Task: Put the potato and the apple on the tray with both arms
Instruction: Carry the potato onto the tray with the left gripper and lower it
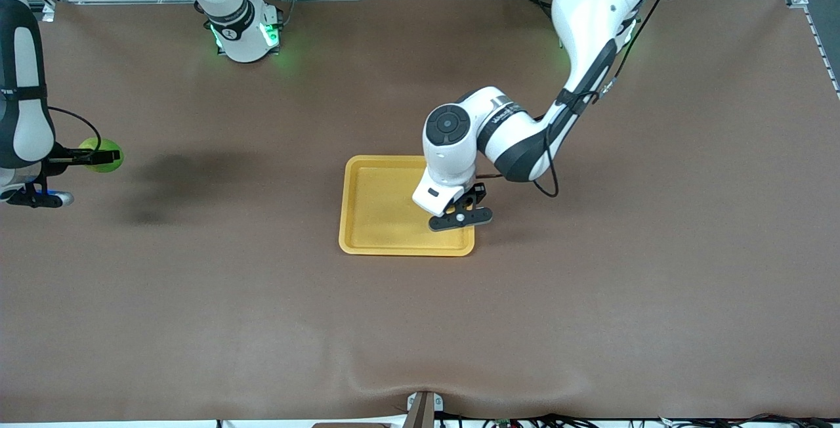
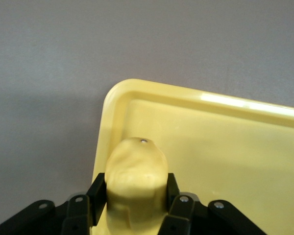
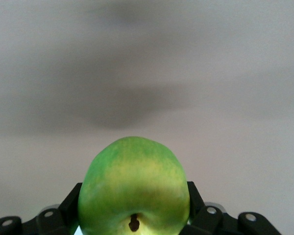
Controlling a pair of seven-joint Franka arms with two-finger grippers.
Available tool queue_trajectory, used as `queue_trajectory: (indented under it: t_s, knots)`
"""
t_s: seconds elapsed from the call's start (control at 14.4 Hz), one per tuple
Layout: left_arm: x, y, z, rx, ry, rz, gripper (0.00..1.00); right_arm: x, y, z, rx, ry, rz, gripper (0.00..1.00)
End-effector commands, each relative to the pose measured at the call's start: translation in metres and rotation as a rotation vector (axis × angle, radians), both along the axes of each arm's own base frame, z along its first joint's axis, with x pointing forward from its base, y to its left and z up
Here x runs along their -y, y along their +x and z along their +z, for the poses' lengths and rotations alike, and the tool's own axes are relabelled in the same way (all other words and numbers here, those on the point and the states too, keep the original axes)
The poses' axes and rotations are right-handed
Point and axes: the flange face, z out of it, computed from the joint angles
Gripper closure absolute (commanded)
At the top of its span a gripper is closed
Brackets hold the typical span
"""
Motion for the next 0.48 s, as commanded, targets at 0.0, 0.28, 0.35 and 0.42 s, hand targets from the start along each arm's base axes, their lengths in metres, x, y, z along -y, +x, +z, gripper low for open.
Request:
queue_trajectory:
  t_s: [0.0, 0.28, 0.35, 0.42]
  knots:
    - [0.019, -0.002, -0.021, 0.054, 0.028, -0.013, 1.00, -0.015, 0.004, 0.021, 0.006, 0.010, 0.018, 1.00]
    - [0.032, -0.013, -0.044, 0.061, 0.037, -0.045, 1.00, -0.050, 0.015, 0.042, -0.028, -0.009, -0.001, 1.00]
    - [0.031, -0.012, -0.047, 0.058, 0.042, -0.046, 1.00, -0.057, 0.017, 0.047, -0.038, -0.018, -0.014, 1.00]
    - [0.031, -0.012, -0.052, 0.054, 0.045, -0.049, 1.00, -0.070, 0.020, 0.052, -0.048, -0.021, -0.013, 1.00]
